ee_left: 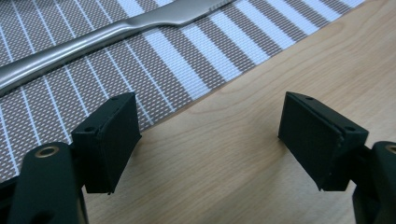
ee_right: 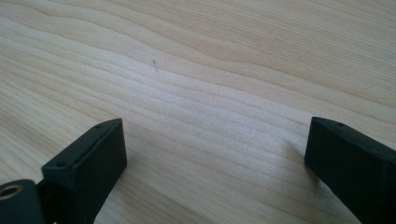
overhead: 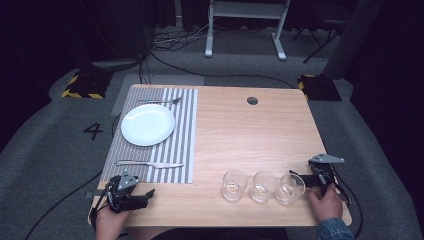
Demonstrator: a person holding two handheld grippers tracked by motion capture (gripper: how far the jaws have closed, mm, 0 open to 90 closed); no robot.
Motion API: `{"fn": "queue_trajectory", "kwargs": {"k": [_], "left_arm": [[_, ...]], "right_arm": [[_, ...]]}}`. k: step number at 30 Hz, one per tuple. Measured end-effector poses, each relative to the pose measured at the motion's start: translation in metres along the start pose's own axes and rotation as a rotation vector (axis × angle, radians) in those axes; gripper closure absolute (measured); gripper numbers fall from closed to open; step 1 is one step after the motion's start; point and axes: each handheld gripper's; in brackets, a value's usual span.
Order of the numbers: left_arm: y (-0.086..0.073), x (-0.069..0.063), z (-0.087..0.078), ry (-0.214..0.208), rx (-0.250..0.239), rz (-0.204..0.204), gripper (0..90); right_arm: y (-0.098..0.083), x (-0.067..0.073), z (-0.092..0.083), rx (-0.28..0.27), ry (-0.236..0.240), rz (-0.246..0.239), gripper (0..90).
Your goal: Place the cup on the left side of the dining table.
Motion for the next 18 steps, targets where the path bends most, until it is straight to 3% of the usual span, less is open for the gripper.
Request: {"fn": "queue_trajectory", "kwargs": {"k": [9, 11, 16, 18], "left_arm": [[0.014, -0.012, -0.011, -0.036, -0.005, 0.023, 18.6], [0.021, -0.015, -0.016, -0.054, 0.018, 0.003, 18.6], [0.028, -0.018, -0.031, -0.095, -0.012, -0.041, 19.6], [0.032, -0.02, -0.039, -0.085, -0.017, -0.033, 19.7]], "right_arm": [[0.0, 0.0, 0.0, 0.0, 0.001, -0.001, 6.0], [0.0, 0.0, 0.0, 0.0, 0.001, -0.002, 6.0], [0.0, 0.0, 0.0, -0.001, 0.001, -0.002, 6.0], [0.0, 0.0, 0.0, -0.001, 0.001, -0.002, 6.0]]}}
Point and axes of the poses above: each handheld gripper's, and its own axes: z roughly forward along the jaws, y roughly out of its top, x roughly to its left, and after that the axes turned 14 degrees about x, right-handed
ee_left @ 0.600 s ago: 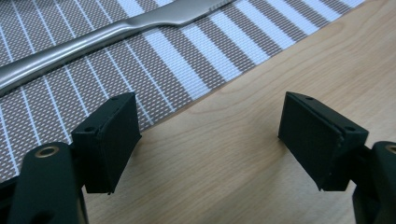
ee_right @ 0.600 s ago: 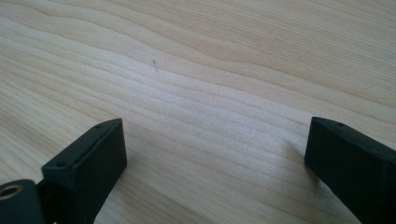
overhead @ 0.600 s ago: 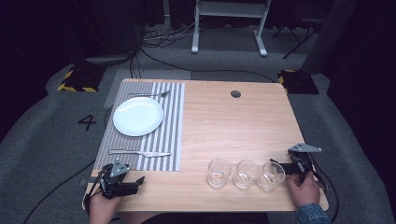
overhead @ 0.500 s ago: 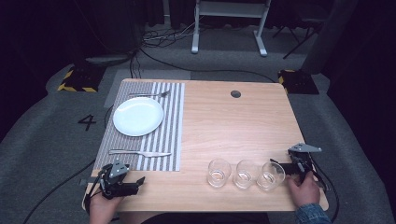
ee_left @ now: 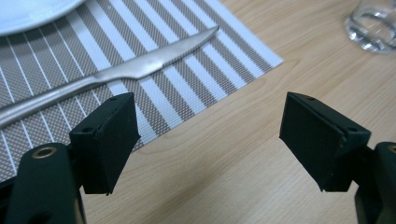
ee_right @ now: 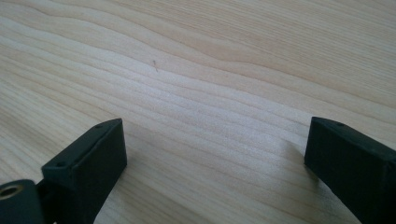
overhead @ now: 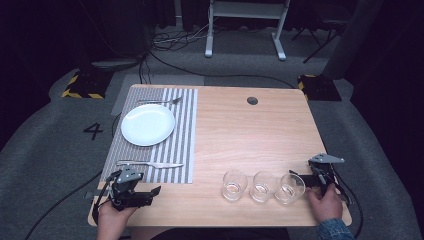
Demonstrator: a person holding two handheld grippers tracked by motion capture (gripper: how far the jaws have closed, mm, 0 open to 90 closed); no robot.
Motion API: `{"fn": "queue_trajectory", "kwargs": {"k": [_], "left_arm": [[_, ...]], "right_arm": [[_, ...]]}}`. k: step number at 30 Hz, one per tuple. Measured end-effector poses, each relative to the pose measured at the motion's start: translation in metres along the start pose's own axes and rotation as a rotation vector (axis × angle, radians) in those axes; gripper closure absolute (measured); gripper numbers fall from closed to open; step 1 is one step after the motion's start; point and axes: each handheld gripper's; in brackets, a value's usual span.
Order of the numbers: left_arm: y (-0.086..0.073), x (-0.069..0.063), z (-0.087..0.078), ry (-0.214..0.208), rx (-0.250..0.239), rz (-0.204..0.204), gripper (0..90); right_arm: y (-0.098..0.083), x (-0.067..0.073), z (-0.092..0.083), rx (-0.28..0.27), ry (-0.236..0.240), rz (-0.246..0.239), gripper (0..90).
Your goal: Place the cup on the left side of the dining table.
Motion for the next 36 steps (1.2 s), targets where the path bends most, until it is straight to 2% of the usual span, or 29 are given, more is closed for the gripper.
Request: {"fn": "queue_trajectory", "kwargs": {"k": [3, 4, 10, 13, 19, 21, 24, 25, 26, 32, 36], "left_arm": [[0.004, -0.004, -0.005, 0.021, 0.0, 0.006, 19.7], [0.008, -0.008, -0.011, 0.035, -0.003, 0.022, 19.7], [0.015, -0.015, -0.021, 0.018, -0.035, 0.026, 19.7], [0.021, -0.023, -0.029, 0.035, -0.054, 0.044, 19.7], [0.029, -0.033, -0.044, 0.034, -0.098, 0.075, 20.5], [0.029, -0.034, -0.045, 0.03, -0.11, 0.069, 20.6], [0.029, -0.03, -0.053, -0.034, -0.2, 0.019, 21.3], [0.029, -0.03, -0.053, -0.034, -0.2, 0.019, 21.3], [0.028, -0.03, -0.058, -0.043, -0.242, -0.003, 21.3], [0.028, -0.029, -0.064, 0.005, -0.265, -0.005, 21.3], [0.03, -0.028, -0.065, 0.011, -0.265, -0.007, 21.2]], "right_arm": [[0.0, 0.0, 0.0, 0.0, 0.001, 0.0, 6.0], [0.0, 0.0, 0.0, 0.0, 0.0, 0.001, 6.0], [0.0, 0.0, 0.0, 0.0, 0.0, 0.001, 6.0], [0.0, 0.0, 0.0, 0.0, 0.0, 0.001, 6.0], [0.0, 0.0, 0.0, 0.001, 0.0, 0.001, 6.0], [0.0, 0.0, 0.0, 0.001, 0.0, 0.001, 6.0], [0.0, 0.0, 0.0, 0.0, 0.0, 0.001, 6.0], [0.0, 0.0, 0.0, 0.0, 0.0, 0.001, 6.0], [0.0, 0.0, 0.0, 0.0, 0.001, 0.001, 6.0], [0.0, 0.0, 0.0, 0.001, 0.001, 0.001, 6.0], [0.0, 0.0, 0.0, 0.0, 0.0, 0.001, 6.0]]}}
Point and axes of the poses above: each handheld gripper's, and its own axes: z roughly forward along the jaws, y roughly out of its top, x roughly to its left, and after that the axes turned 14 degrees about x, right-handed
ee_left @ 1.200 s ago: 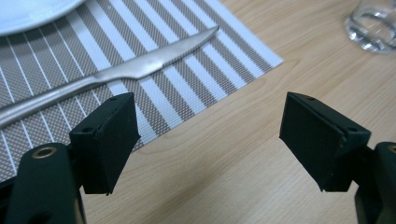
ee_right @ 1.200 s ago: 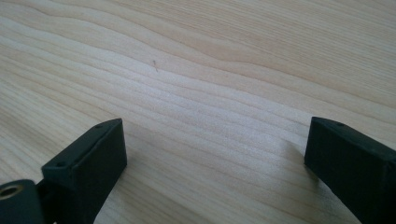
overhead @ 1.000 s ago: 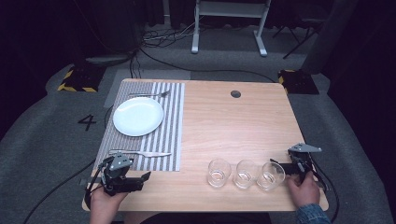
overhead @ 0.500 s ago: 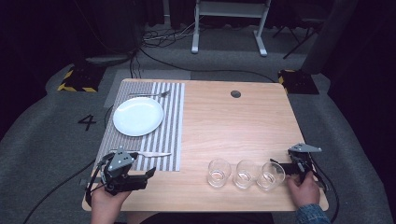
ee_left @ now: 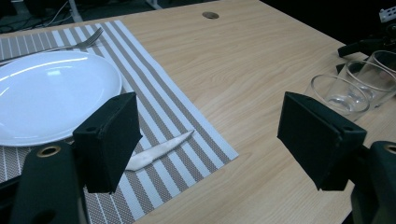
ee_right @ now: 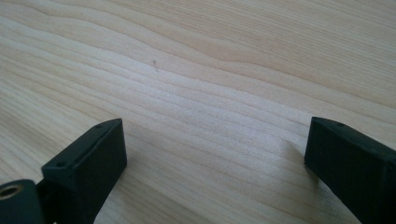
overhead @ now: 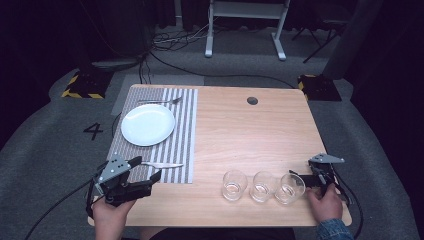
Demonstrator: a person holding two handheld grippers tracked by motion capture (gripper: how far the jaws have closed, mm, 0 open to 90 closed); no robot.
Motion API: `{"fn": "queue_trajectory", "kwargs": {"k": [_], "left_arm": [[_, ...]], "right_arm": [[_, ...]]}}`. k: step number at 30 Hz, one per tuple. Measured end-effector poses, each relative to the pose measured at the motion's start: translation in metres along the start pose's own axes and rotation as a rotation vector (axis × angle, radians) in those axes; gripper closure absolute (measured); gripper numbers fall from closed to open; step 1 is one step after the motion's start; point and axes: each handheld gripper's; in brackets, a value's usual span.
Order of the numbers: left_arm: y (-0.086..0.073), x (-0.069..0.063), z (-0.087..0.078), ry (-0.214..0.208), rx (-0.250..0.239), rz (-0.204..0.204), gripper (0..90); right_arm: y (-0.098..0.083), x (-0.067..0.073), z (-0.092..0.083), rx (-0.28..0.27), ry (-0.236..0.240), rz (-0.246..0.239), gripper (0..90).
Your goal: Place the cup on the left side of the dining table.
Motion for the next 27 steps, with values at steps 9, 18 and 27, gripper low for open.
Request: {"fn": "queue_trajectory", "kwargs": {"k": [9, 18, 27], "left_arm": [[0.006, -0.003, 0.007, 0.009, 0.016, 0.028, 21.0], [0.023, -0.013, 0.026, -0.035, 0.038, 0.086, 20.8], [0.04, -0.024, 0.045, -0.077, 0.055, 0.144, 20.8]], "right_arm": [[0.0, 0.0, 0.0, 0.0, 0.001, 0.001, 6.0], [0.0, 0.0, 0.0, 0.0, 0.0, 0.001, 6.0], [0.0, 0.0, 0.0, -0.001, 0.0, 0.001, 6.0]]}}
Point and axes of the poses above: each handheld gripper's, and its own axes: z roughly forward along the jaws, y roughly out of its top, x roughly to its left, and after that the axes turned 14 degrees about x, right-handed
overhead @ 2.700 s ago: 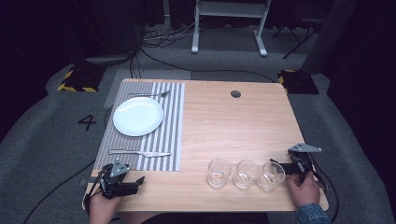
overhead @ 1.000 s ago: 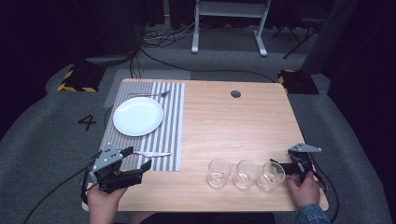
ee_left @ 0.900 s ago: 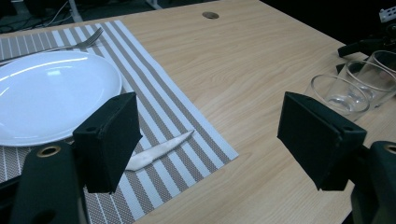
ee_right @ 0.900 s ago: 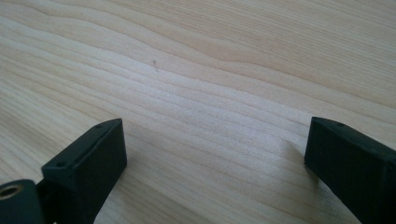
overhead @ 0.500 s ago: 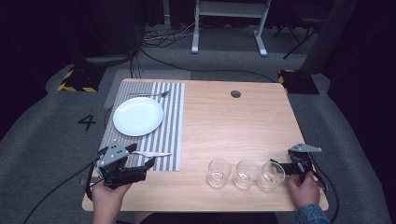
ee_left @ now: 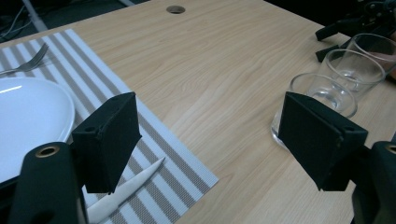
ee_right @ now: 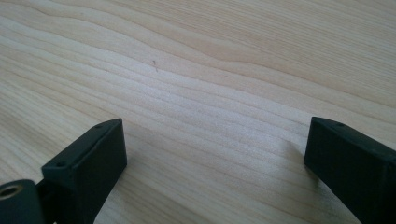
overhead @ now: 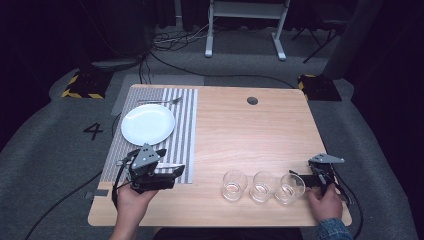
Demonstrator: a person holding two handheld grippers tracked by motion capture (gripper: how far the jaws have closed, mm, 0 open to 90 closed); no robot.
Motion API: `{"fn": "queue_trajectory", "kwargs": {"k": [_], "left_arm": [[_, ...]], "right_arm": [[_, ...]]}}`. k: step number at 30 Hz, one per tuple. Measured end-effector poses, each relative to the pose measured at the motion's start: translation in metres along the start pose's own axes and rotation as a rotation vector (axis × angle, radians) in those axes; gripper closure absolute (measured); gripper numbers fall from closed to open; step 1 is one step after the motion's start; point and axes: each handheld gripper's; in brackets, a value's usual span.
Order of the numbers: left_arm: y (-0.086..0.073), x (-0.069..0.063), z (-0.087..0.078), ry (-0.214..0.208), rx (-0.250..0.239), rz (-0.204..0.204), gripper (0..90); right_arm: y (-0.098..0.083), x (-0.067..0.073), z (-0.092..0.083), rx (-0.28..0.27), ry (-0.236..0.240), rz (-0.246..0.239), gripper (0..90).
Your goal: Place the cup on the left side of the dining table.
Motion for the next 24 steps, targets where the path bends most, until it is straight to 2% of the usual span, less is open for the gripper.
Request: {"fn": "queue_trajectory", "kwargs": {"k": [3, 6, 10, 14, 16, 18, 20, 22, 24], "left_arm": [[0.009, -0.003, 0.006, -0.018, 0.001, 0.032, 20.7], [0.012, -0.004, 0.01, -0.03, -0.001, 0.039, 20.3], [0.02, -0.006, 0.02, -0.075, 0.003, 0.054, 19.8], [0.028, -0.012, 0.027, -0.079, 0.011, 0.097, 19.7], [0.03, -0.014, 0.029, -0.084, 0.011, 0.098, 19.7], [0.035, -0.017, 0.035, -0.092, 0.021, 0.118, 19.7], [0.038, -0.018, 0.041, -0.108, 0.03, 0.121, 19.7], [0.04, -0.017, 0.047, -0.146, 0.032, 0.114, 19.7], [0.041, -0.017, 0.049, -0.149, 0.029, 0.109, 19.7]], "right_arm": [[0.0, 0.0, 0.0, 0.0, 0.0, 0.0, 6.0], [0.0, 0.0, 0.0, 0.0, 0.0, 0.0, 6.0], [0.0, 0.0, 0.0, 0.0, 0.0, 0.0, 6.0], [0.0, 0.0, 0.0, 0.0, 0.0, 0.0, 6.0], [0.0, 0.0, 0.0, 0.0, 0.0, 0.0, 6.0], [0.0, 0.0, 0.0, 0.0, 0.0, 0.0, 6.0], [0.0, 0.0, 0.0, 0.0, 0.0, 0.0, 6.0], [0.0, 0.0, 0.0, 0.0, 0.0, 0.0, 6.0], [0.0, 0.0, 0.0, 0.0, 0.0, 0.0, 6.0]]}}
Point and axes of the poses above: each handheld gripper's, and its own axes: z roughly forward along the jaws, y roughly out of its top, x roughly to its left, and after that the axes turned 14 degrees about x, right-handed
